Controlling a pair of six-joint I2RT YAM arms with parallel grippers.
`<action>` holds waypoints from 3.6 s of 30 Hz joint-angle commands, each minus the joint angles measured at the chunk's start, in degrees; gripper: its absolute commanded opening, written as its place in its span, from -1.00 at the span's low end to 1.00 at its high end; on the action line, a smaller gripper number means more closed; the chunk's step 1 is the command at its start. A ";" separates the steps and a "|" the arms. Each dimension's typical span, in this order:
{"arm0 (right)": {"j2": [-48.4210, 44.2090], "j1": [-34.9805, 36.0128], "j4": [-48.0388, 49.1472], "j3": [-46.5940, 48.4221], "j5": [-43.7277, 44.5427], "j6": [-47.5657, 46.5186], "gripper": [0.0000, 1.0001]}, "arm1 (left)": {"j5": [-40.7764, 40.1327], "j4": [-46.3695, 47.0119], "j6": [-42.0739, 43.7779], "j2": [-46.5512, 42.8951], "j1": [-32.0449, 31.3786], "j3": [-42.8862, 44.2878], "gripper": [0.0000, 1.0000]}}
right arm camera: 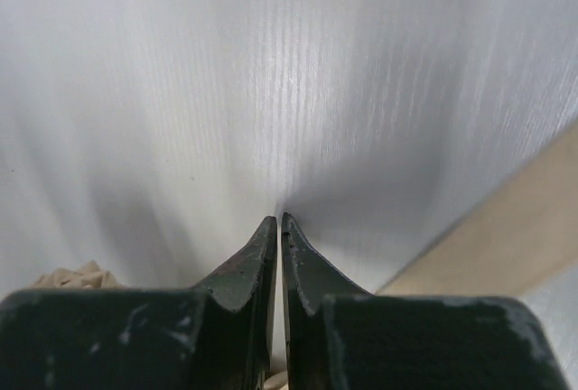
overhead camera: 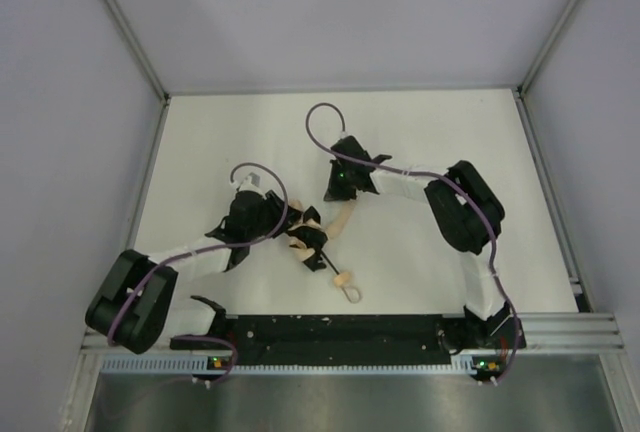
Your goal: Put away the umbrella
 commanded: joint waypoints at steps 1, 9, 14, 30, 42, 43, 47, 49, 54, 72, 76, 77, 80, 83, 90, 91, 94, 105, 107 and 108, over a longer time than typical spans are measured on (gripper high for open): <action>2.11 0.18 -1.25 3.82 0.59 -5.75 -0.91 | -5.46 -9.92 7.14 2.98 -0.30 2.75 -1.00; -11.32 0.44 -5.83 5.43 -7.05 -17.09 0.16 | -10.92 -15.04 4.25 2.91 -0.30 4.87 -1.00; -24.93 3.95 5.84 -10.98 -11.10 -24.12 0.69 | -10.57 -15.57 0.56 1.50 -0.30 4.78 -1.00; -19.00 19.50 18.18 -12.70 0.49 -45.04 0.88 | -9.42 -16.53 -6.92 0.71 -0.30 5.31 -1.00; -11.17 23.29 19.05 -13.31 12.59 -49.10 0.59 | -7.05 -13.55 -9.55 -0.44 -0.30 4.17 -1.00; -10.56 23.38 18.79 -12.70 13.14 -49.18 0.51 | -7.05 -13.54 -9.90 -0.26 -0.30 4.17 -1.00; -7.57 23.73 17.56 -10.06 13.59 -49.71 0.31 | -5.22 -12.05 -11.49 -0.70 -0.30 3.46 -1.00; -5.81 23.82 17.74 -9.44 14.02 -49.45 0.31 | -5.20 -12.75 -11.23 -0.61 -0.21 4.16 -1.00; -1.85 23.73 15.45 -5.14 16.48 -50.85 -0.35 | -5.38 -12.93 -12.89 -2.45 0.14 3.64 -1.00; -7.56 16.53 15.08 -1.00 4.71 -59.56 -1.00 | -4.15 -13.63 -12.98 -20.48 8.93 -0.23 0.13; -10.02 16.52 20.00 -7.57 0.50 -52.37 -1.00 | -1.96 -15.12 -13.16 -18.63 9.11 0.65 0.42; -10.55 16.52 21.59 -9.68 -0.29 -50.52 -1.00 | -1.69 -15.47 -12.98 -18.46 9.11 0.74 0.50; -10.82 16.61 25.02 -13.65 -3.10 -46.20 -1.00 | -1.78 -16.97 -12.98 -18.72 9.19 0.30 0.51; -10.99 16.53 27.05 -16.12 -7.31 -41.64 -1.00 | -2.47 -20.12 -13.16 -20.03 9.19 0.39 0.73; -6.69 13.63 29.77 -17.17 -20.94 -31.71 -1.00 | -0.47 -42.18 -22.55 -19.42 9.19 3.11 0.97; -5.73 13.36 30.56 -17.61 -21.91 -30.13 -1.00 | 1.19 -42.63 -23.26 -19.51 9.19 2.85 0.97; -1.95 11.87 33.54 -18.67 -26.91 -25.30 -1.00 | 3.76 -45.53 -28.09 -21.34 9.11 1.19 0.97; 5.44 8.35 36.99 -18.32 -37.29 -18.51 -1.00 | 4.20 -30.70 -27.15 -19.08 9.19 -4.28 0.96; 5.88 8.00 36.72 -17.88 -38.79 -18.16 -1.00 | 3.85 -30.77 -25.21 -16.97 9.11 -2.26 0.96; 5.89 7.91 36.63 -17.70 -39.40 -18.16 -1.00 | 3.24 -32.08 -24.24 -15.48 9.11 -1.03 0.96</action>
